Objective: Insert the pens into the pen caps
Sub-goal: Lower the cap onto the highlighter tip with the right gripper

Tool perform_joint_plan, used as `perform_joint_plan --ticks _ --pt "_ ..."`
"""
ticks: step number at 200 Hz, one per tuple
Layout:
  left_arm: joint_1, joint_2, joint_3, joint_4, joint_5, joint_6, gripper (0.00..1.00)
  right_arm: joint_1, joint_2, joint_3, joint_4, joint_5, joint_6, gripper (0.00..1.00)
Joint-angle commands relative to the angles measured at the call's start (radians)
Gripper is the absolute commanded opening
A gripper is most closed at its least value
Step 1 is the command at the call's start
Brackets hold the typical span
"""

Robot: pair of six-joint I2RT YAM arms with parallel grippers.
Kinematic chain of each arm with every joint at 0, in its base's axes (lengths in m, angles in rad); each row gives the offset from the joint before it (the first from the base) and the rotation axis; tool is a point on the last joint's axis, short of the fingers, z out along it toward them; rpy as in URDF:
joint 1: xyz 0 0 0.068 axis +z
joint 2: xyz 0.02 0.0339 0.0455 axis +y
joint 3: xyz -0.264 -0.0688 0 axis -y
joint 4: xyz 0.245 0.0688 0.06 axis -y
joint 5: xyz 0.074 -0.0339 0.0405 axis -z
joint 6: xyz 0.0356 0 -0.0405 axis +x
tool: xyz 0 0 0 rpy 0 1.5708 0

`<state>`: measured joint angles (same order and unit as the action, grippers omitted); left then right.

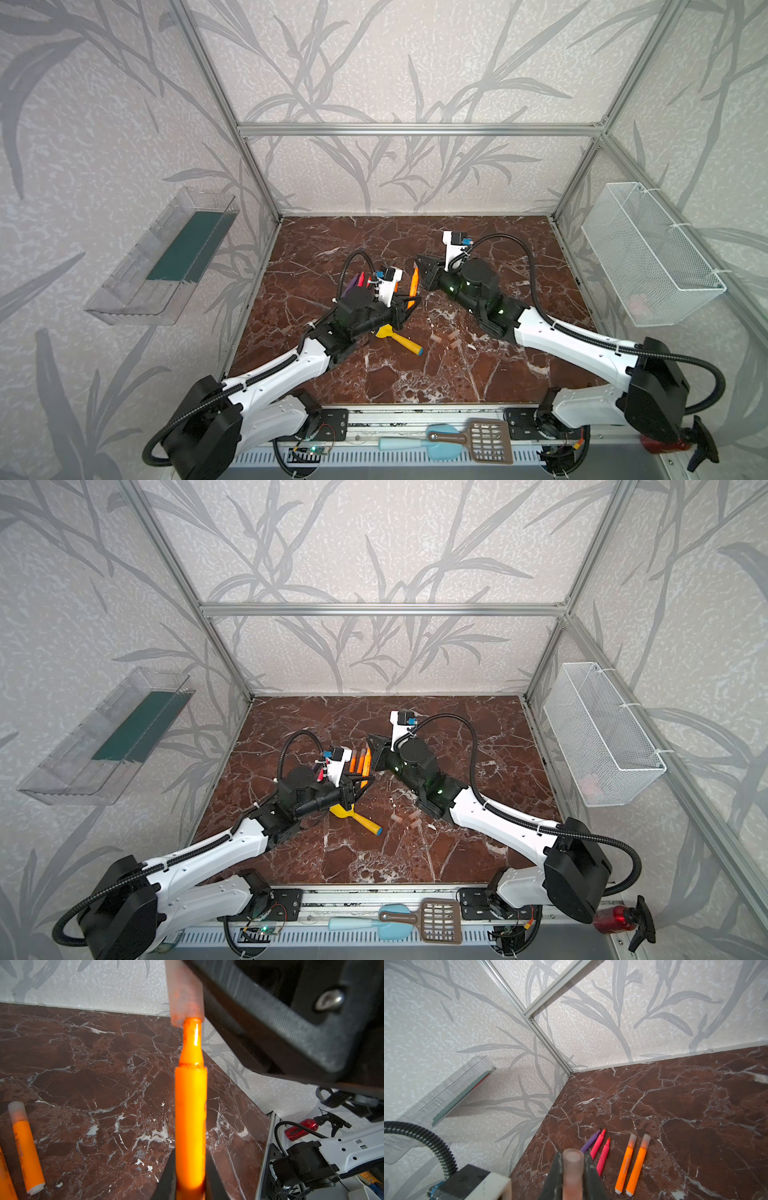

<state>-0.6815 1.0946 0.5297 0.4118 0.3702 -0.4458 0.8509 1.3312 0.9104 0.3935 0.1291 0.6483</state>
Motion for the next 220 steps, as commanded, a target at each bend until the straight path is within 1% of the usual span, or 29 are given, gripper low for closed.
perform_joint_plan --ticks 1,34,77,106,129,150,176,203,220 --pt "0.007 -0.032 0.003 0.051 -0.013 -0.006 0.0 0.009 -0.064 -0.056 -0.021 -0.045 0.031 0.0" --pt "0.011 -0.032 -0.003 0.072 0.012 -0.014 0.0 0.01 -0.121 -0.125 -0.005 -0.07 0.041 0.0" --pt "0.011 -0.043 -0.015 0.118 0.066 -0.016 0.0 0.011 -0.102 -0.12 -0.016 -0.145 0.016 0.0" --pt "0.01 -0.061 -0.025 0.128 0.066 -0.013 0.0 0.011 -0.104 -0.15 -0.021 -0.125 0.016 0.0" --pt "0.011 -0.064 -0.026 0.13 0.064 -0.014 0.0 0.011 -0.111 -0.171 -0.026 -0.109 0.023 0.1" --pt "0.011 -0.062 -0.026 0.13 0.065 -0.013 0.0 0.011 -0.127 -0.176 -0.056 -0.09 0.02 0.18" --pt "0.011 -0.062 -0.026 0.128 0.062 -0.01 0.0 0.011 -0.157 -0.188 -0.093 -0.042 0.025 0.24" --pt "0.01 -0.062 -0.028 0.127 0.061 -0.011 0.0 0.01 -0.184 -0.212 -0.1 -0.02 0.029 0.34" --pt "0.01 -0.061 -0.028 0.128 0.061 -0.011 0.0 0.01 -0.197 -0.219 -0.102 -0.019 0.03 0.35"
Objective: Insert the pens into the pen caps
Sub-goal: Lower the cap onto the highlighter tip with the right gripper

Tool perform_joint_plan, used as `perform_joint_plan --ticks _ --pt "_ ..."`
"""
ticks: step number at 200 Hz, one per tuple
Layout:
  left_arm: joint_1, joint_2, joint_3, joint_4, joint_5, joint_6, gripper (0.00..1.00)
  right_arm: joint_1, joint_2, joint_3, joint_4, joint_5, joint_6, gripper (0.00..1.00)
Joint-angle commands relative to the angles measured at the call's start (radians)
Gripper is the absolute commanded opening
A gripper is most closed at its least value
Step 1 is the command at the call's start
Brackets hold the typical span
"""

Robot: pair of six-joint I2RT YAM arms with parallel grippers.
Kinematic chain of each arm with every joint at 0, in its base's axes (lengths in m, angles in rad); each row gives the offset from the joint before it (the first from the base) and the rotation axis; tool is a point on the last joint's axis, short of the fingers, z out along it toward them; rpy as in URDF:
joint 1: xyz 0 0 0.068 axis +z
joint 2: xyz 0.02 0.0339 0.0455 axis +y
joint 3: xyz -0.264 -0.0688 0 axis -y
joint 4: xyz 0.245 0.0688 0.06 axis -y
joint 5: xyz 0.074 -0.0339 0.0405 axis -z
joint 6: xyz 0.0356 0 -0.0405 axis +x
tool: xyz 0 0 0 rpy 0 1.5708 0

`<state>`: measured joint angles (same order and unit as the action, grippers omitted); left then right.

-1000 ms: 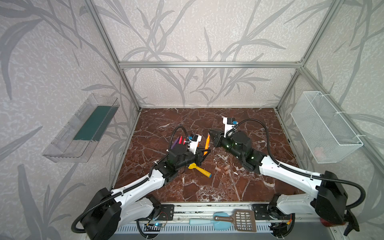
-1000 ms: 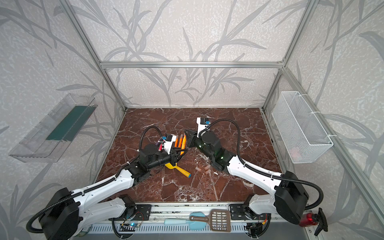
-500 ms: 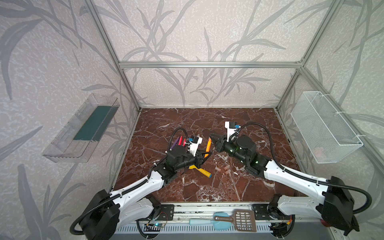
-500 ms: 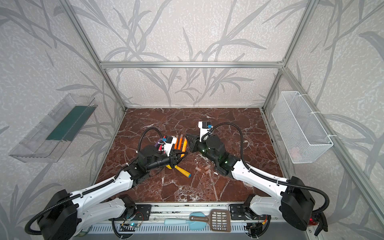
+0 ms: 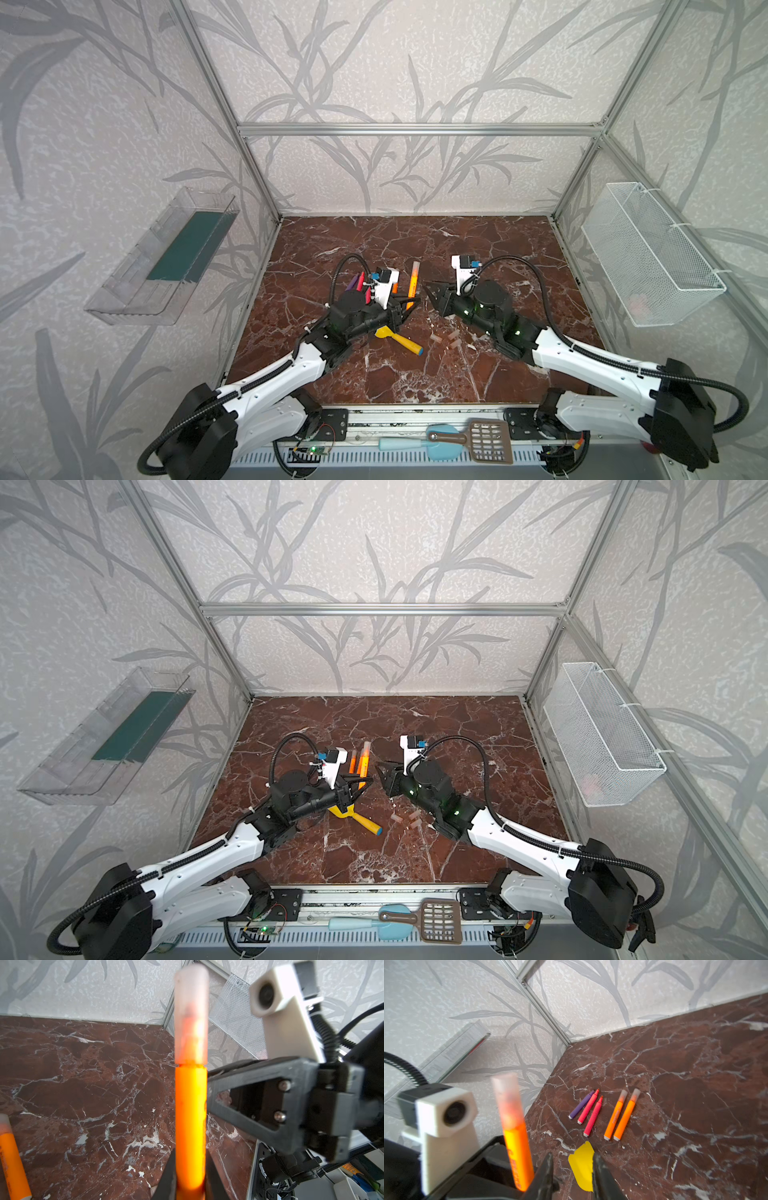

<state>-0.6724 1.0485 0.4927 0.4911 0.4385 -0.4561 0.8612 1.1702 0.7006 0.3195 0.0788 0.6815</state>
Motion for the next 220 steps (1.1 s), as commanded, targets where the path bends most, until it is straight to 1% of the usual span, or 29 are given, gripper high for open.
perform_joint_plan --ticks 1,26,52,59,80,123,154,166,176,180,189,190,195,197,217,220 --pt "0.001 -0.015 0.009 0.049 -0.007 -0.001 0.0 0.0 -0.036 -0.009 -0.029 0.032 -0.003 0.35" --pt "0.002 -0.013 0.01 0.049 -0.006 0.0 0.0 0.001 -0.059 0.004 -0.03 0.014 -0.022 0.37" --pt "0.001 -0.015 0.012 0.048 -0.006 0.002 0.0 0.001 -0.079 0.039 0.002 -0.024 -0.039 0.5" --pt "0.001 -0.015 0.011 0.047 -0.007 0.003 0.0 -0.001 -0.077 0.055 0.006 -0.034 -0.074 0.54" --pt "0.001 -0.015 0.011 0.046 -0.007 0.006 0.0 -0.002 -0.039 0.142 -0.028 -0.052 -0.095 0.59" --pt "0.002 -0.015 0.011 0.044 -0.006 0.007 0.0 -0.022 0.112 0.313 -0.08 -0.11 -0.088 0.62" --pt "0.002 -0.015 0.013 0.043 -0.002 0.004 0.0 -0.022 0.201 0.4 -0.109 -0.128 -0.086 0.61" --pt "0.0 -0.019 0.012 0.042 -0.003 0.004 0.0 -0.022 0.217 0.415 -0.115 -0.131 -0.087 0.56" --pt "0.002 -0.02 0.012 0.042 -0.004 0.005 0.0 -0.022 0.224 0.418 -0.11 -0.135 -0.088 0.51" --pt "0.001 -0.02 0.011 0.041 -0.004 0.005 0.0 -0.022 0.227 0.419 -0.107 -0.137 -0.088 0.46" --pt "0.001 -0.021 0.01 0.04 -0.004 0.005 0.0 -0.022 0.23 0.419 -0.106 -0.14 -0.088 0.3" --pt "0.002 -0.021 0.011 0.04 -0.005 0.005 0.0 -0.022 0.23 0.419 -0.106 -0.14 -0.088 0.3" --pt "0.002 -0.02 0.011 0.039 -0.006 0.006 0.0 -0.022 0.231 0.419 -0.107 -0.142 -0.089 0.23" --pt "0.002 -0.019 0.011 0.039 -0.006 0.006 0.0 -0.022 0.231 0.419 -0.108 -0.142 -0.088 0.22" --pt "0.001 -0.018 0.009 0.041 -0.017 0.0 0.0 -0.022 0.225 0.4 -0.111 -0.15 -0.091 0.0" --pt "0.002 -0.018 0.008 0.043 -0.019 -0.002 0.0 -0.022 0.223 0.398 -0.111 -0.153 -0.091 0.0"
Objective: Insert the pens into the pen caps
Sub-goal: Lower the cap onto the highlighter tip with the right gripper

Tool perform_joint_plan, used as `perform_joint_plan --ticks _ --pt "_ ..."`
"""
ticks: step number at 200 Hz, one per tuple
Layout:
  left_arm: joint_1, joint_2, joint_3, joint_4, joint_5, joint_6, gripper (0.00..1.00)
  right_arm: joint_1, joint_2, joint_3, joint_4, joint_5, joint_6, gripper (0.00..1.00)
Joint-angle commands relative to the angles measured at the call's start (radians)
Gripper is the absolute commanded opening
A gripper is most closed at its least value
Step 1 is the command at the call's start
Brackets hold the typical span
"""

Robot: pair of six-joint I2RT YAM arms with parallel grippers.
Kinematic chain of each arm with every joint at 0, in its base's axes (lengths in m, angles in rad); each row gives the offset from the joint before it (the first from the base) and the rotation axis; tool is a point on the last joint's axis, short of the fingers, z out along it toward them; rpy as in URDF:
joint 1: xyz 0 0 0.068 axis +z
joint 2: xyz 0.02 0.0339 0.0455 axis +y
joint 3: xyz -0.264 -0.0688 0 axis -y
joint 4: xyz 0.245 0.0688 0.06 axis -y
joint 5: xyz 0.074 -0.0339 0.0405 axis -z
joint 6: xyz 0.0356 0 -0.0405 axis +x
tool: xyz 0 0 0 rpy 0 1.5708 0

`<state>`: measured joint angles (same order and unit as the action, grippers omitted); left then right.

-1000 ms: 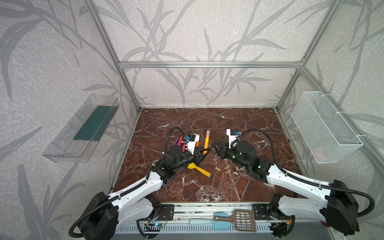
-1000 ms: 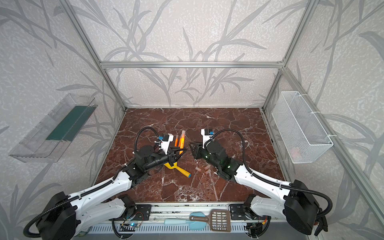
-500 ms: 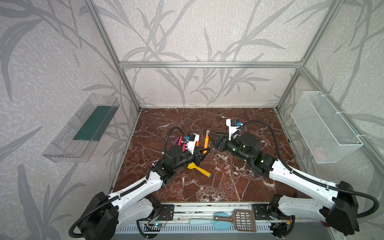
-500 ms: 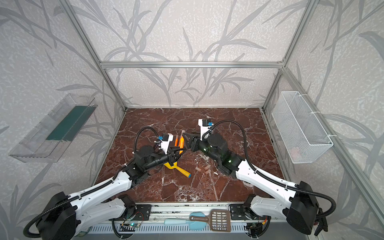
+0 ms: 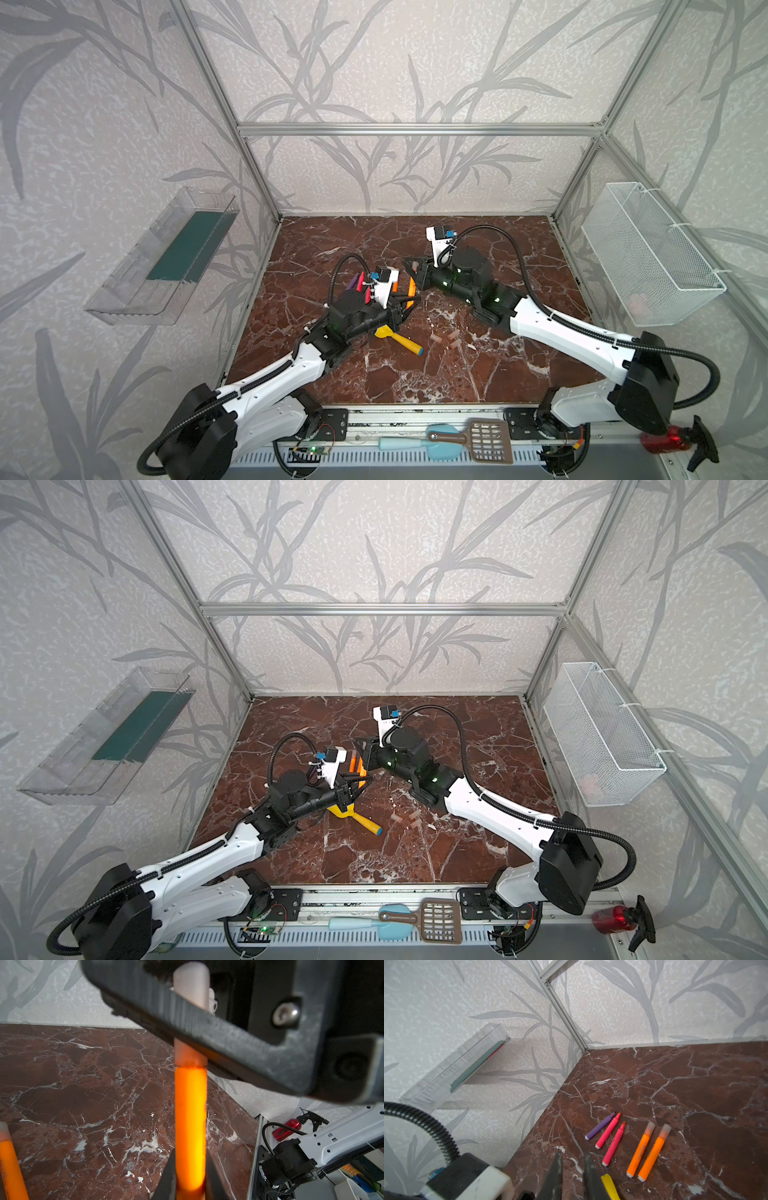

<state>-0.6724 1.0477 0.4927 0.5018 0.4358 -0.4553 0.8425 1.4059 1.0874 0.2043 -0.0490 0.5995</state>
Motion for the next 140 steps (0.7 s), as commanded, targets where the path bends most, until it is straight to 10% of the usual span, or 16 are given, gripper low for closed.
perform_joint_plan --ticks 1,71,140 --pt "0.003 -0.016 0.008 0.033 -0.017 -0.004 0.0 -0.003 -0.014 0.009 0.004 -0.027 -0.009 0.0" --pt "0.054 -0.042 0.001 0.031 -0.042 -0.083 0.0 0.021 -0.076 -0.302 0.174 -0.205 0.113 0.0" --pt "0.064 -0.109 -0.008 -0.064 -0.201 -0.058 0.0 0.315 -0.047 -0.473 0.233 -0.01 0.198 0.0"
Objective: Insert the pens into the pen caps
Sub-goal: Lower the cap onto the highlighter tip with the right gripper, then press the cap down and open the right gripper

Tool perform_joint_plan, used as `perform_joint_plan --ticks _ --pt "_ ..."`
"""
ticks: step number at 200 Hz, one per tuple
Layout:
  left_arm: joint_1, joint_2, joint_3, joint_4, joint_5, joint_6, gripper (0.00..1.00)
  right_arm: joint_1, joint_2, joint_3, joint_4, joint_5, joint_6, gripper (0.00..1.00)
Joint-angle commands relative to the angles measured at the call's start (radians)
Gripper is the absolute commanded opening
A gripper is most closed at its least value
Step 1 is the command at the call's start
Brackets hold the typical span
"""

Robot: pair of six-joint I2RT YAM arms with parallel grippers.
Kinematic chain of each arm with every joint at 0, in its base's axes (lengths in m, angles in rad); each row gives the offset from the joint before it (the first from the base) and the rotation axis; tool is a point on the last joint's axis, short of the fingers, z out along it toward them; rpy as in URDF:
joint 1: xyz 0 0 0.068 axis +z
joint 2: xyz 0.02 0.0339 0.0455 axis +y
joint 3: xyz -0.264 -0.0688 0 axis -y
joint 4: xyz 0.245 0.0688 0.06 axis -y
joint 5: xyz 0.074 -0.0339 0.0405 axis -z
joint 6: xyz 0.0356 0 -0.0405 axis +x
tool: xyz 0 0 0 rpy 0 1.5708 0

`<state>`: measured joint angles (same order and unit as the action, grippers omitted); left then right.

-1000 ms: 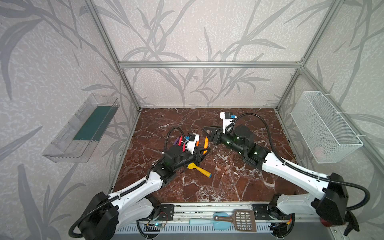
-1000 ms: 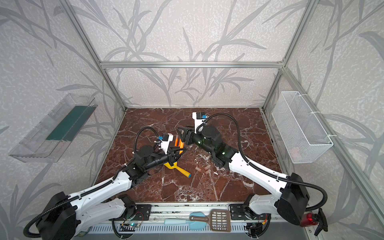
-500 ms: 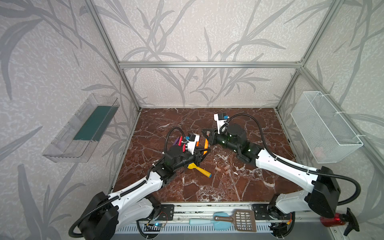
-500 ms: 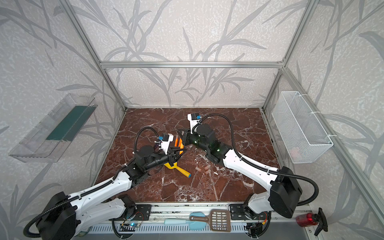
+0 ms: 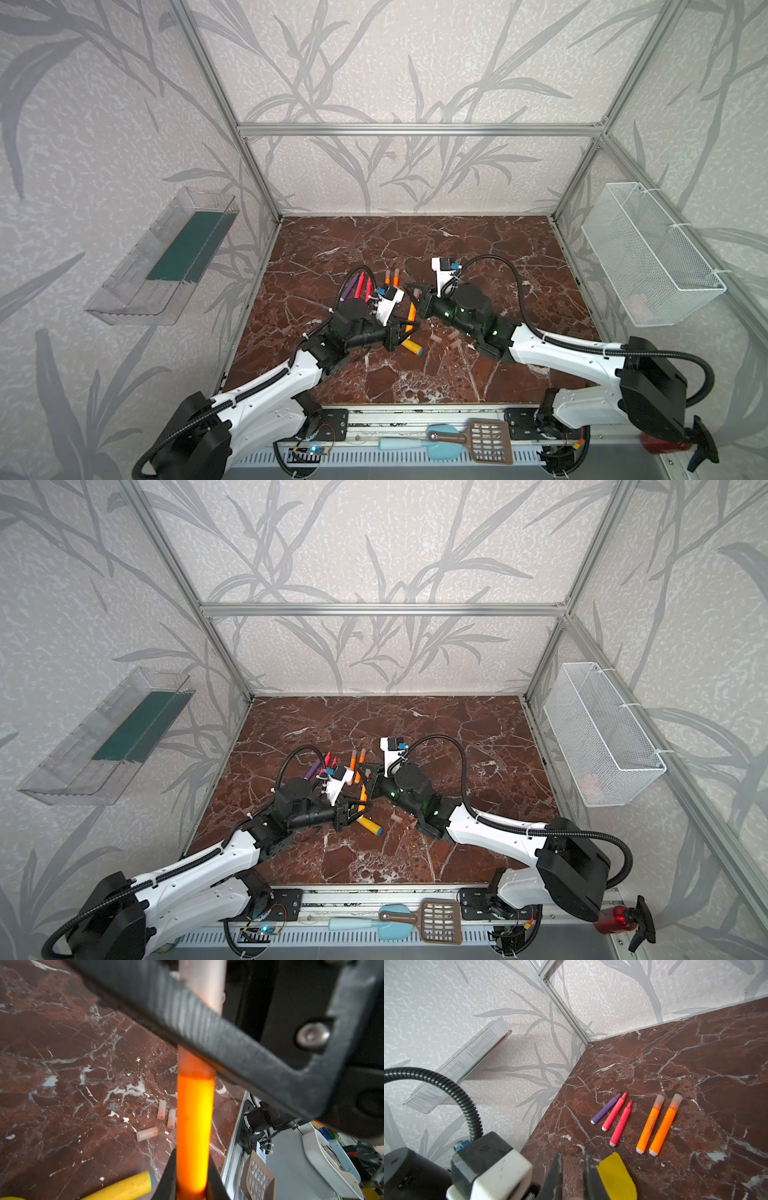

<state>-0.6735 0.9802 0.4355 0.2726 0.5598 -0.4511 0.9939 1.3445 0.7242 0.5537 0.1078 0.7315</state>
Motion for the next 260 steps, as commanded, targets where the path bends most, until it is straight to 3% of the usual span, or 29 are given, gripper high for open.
perform_joint_plan --ticks 1,30,71,117,149,187,225,260 --pt "0.065 -0.043 0.048 0.166 -0.329 -0.062 0.0 0.166 0.015 -0.111 -0.115 -0.164 0.07 0.0" --pt "0.071 -0.106 0.024 0.132 -0.413 -0.056 0.0 0.239 0.004 -0.161 -0.11 -0.07 0.143 0.0" --pt "0.076 -0.152 0.019 0.087 -0.483 -0.059 0.0 0.351 -0.063 -0.185 -0.136 0.082 0.149 0.0" --pt "0.095 -0.16 0.033 0.1 -0.421 -0.116 0.0 0.389 -0.002 -0.209 -0.01 0.046 0.154 0.0" --pt "0.112 -0.148 0.128 0.066 -0.341 -0.16 0.0 0.417 -0.019 -0.221 0.042 0.048 0.114 0.0" --pt "0.144 -0.148 0.195 0.029 -0.336 -0.18 0.0 0.426 -0.021 -0.244 0.091 0.028 0.098 0.0" --pt "0.145 -0.165 0.217 -0.04 -0.44 -0.099 0.0 0.428 -0.067 -0.229 -0.032 0.148 0.138 0.0" --pt "0.145 -0.182 0.149 -0.017 -0.382 -0.063 0.0 0.408 -0.168 -0.179 -0.189 0.323 0.064 0.0"
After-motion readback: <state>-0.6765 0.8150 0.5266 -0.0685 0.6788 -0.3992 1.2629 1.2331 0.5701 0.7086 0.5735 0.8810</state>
